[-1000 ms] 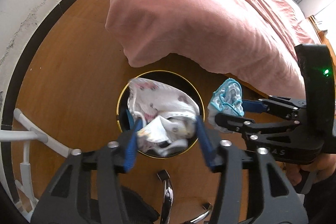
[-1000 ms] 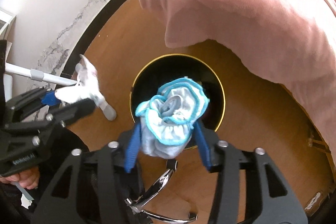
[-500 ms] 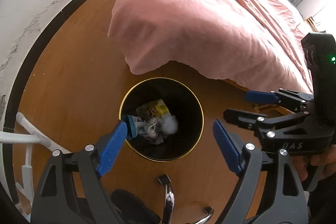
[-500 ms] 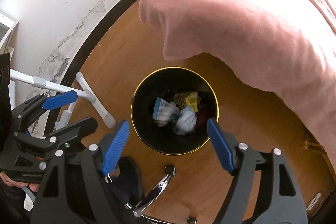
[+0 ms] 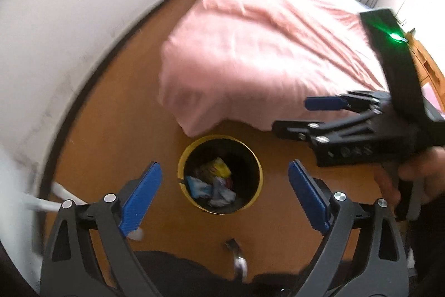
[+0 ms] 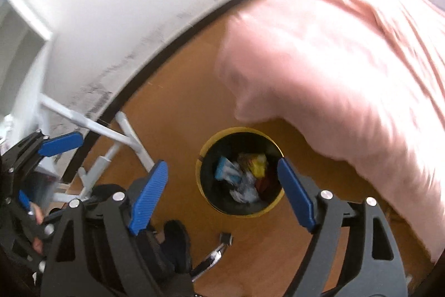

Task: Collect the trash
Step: 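Move both open tools back to the desk, then grasp the pink juice box with the left tool while the right tool grasps crumpled white paper, then carry the juice box and paper over the bin and open both tools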

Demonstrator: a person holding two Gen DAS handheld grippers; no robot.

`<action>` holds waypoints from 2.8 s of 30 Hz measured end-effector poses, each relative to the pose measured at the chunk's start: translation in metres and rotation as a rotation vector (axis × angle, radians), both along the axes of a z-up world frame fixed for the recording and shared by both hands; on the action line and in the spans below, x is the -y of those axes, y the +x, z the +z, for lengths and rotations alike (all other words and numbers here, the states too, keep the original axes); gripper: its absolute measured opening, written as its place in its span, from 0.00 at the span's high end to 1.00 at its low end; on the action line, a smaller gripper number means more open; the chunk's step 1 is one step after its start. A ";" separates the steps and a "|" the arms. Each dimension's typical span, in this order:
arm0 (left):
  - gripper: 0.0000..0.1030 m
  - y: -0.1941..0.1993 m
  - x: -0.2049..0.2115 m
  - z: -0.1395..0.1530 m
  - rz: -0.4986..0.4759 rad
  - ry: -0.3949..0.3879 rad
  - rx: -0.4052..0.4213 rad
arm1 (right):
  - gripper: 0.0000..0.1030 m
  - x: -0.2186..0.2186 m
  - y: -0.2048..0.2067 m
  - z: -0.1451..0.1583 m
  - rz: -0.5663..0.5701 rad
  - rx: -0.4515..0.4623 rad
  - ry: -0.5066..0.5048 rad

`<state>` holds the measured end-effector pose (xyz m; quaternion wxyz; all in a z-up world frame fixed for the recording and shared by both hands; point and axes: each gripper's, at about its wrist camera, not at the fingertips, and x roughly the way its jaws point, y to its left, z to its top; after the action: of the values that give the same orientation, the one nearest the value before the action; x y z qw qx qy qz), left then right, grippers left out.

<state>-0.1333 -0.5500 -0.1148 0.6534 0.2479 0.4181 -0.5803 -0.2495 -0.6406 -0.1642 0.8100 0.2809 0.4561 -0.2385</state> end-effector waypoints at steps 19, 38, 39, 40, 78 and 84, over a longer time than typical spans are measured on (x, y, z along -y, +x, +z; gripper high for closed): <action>0.11 0.196 -0.411 0.072 1.029 0.102 0.219 | 0.23 -0.269 0.258 0.113 0.659 0.146 -0.099; 0.50 0.214 -0.464 0.053 1.133 0.064 0.120 | 0.24 -0.366 0.402 0.102 0.800 -0.001 -0.109; 0.50 0.213 -0.468 0.055 1.134 0.059 0.120 | 0.24 -0.364 0.408 0.100 0.799 -0.011 -0.109; 0.50 0.211 -0.472 0.058 1.137 0.054 0.121 | 0.24 -0.364 0.413 0.098 0.800 -0.018 -0.108; 0.50 0.066 -0.077 0.059 0.226 -0.118 -0.013 | 0.63 -0.035 0.061 0.041 0.036 0.000 -0.059; 0.50 0.018 -0.004 0.004 0.060 -0.060 -0.039 | 0.62 0.007 -0.014 -0.024 -0.104 -0.049 0.015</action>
<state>-0.1157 -0.5458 -0.1107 0.6695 0.2043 0.4202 -0.5775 -0.2635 -0.6475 -0.1878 0.7829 0.3046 0.4623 -0.2837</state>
